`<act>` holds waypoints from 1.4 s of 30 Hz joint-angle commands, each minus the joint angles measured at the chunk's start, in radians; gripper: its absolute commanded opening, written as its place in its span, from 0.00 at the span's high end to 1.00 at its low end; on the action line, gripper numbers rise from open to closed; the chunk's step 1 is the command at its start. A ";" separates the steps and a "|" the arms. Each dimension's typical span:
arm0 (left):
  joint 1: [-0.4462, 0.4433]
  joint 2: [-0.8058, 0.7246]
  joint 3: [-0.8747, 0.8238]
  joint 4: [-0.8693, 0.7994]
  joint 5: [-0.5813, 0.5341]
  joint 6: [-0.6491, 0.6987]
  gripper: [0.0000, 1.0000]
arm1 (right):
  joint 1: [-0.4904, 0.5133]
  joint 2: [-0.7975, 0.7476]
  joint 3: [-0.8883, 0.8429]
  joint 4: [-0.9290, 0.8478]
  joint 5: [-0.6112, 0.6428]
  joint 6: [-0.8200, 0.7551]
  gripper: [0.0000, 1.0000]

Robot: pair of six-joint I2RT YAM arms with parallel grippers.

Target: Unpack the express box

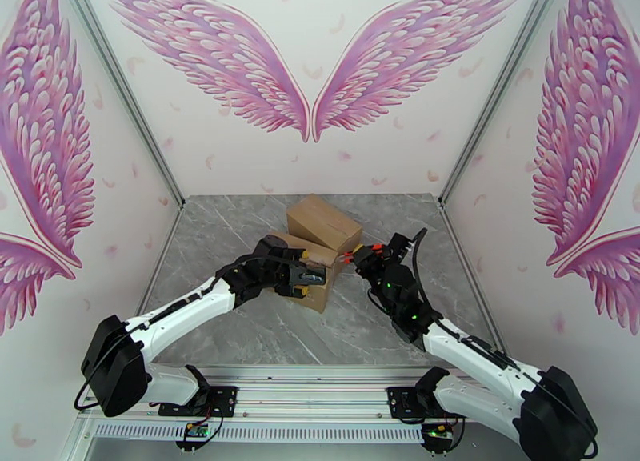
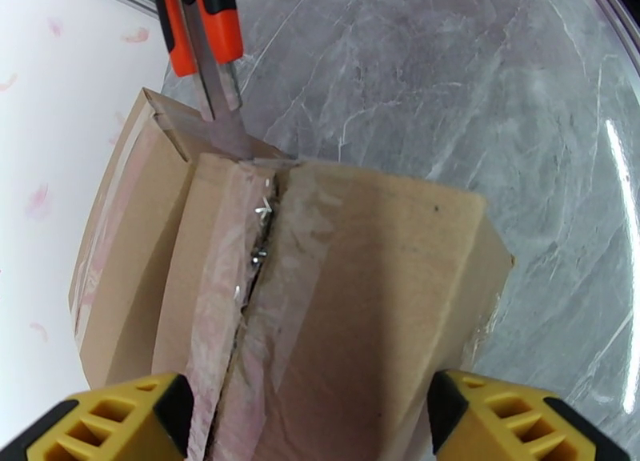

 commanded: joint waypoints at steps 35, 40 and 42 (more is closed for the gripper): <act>0.019 0.043 -0.035 0.199 -0.026 -0.154 0.19 | -0.029 -0.010 -0.062 -0.054 -0.204 0.223 1.00; 0.039 0.035 -0.045 0.209 -0.015 -0.199 0.19 | -0.040 -0.032 -0.081 -0.097 -0.215 0.259 1.00; 0.042 0.032 -0.046 0.198 -0.007 -0.201 0.20 | -0.051 -0.027 -0.081 -0.099 -0.245 0.281 1.00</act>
